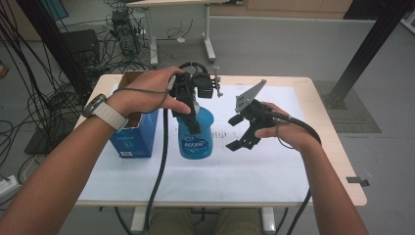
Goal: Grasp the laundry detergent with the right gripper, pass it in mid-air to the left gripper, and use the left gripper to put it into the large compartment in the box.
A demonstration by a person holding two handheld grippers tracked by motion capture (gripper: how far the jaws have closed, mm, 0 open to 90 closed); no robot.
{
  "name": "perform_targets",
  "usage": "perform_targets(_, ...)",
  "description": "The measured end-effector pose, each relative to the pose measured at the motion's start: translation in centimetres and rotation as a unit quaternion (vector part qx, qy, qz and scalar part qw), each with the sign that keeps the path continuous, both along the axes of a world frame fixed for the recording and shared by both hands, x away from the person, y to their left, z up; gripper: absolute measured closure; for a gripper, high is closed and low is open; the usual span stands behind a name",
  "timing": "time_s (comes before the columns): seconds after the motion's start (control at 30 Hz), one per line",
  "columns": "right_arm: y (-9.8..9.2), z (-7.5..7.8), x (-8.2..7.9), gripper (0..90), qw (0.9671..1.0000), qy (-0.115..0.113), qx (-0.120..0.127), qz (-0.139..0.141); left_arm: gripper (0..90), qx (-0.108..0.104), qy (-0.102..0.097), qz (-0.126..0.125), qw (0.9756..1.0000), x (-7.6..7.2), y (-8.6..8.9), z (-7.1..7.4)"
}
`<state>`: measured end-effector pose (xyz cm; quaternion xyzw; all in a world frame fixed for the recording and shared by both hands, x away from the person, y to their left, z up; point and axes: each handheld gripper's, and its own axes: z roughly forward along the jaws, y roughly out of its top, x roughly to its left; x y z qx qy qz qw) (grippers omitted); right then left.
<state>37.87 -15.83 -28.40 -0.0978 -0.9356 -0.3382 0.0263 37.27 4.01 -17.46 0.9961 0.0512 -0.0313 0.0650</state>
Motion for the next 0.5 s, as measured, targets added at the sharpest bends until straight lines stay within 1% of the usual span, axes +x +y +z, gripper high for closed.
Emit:
perform_targets(0.07,-0.7,0.1,0.1,6.8,0.9994,0.006,-0.031,-0.016,37.6,0.006,-0.005,0.014,0.9999,-0.2,0.1,0.3)
perform_targets(0.13,-1.5,0.2,0.2,6.8,0.9968,0.021,-0.069,-0.035,37.7,0.009,-0.009,0.031,0.9994,-0.2,0.1,0.8)
perform_targets(0.2,-2.2,0.2,0.2,6.7,0.9947,0.033,-0.088,-0.041,37.6,0.015,-0.014,0.041,0.9990,-0.3,0.1,1.2)
perform_targets(0.23,-2.5,0.2,0.3,6.0,0.9933,0.038,-0.098,-0.048,37.6,0.017,-0.017,0.045,0.9987,-0.3,0.0,1.4)
perform_targets(0.27,-2.9,0.3,0.3,4.7,0.9920,0.038,-0.106,-0.057,37.6,0.018,-0.018,0.048,0.9985,-0.3,0.0,1.5)
perform_targets(0.3,-3.1,0.4,0.3,4.5,0.9911,0.039,-0.112,-0.060,37.7,0.022,-0.021,0.055,0.9981,-0.3,0.0,1.6)
perform_targets(0.33,-3.5,0.5,0.2,4.7,0.9899,0.035,-0.121,-0.065,37.6,0.025,-0.021,0.057,0.9978,-0.3,0.0,1.7)
perform_targets(0.4,-4.1,0.8,0.2,4.4,0.9889,0.027,-0.127,-0.072,37.6,0.028,-0.023,0.066,0.9972,-0.3,-0.1,1.8)
perform_targets(0.47,-4.4,1.0,0.1,4.1,0.9891,0.019,-0.126,-0.073,37.7,0.027,-0.024,0.073,0.9967,-0.2,-0.2,1.9)
perform_targets(0.5,-4.6,1.2,0.1,4.4,0.9891,0.022,-0.126,-0.072,37.6,0.027,-0.024,0.077,0.9963,-0.2,-0.2,1.9)
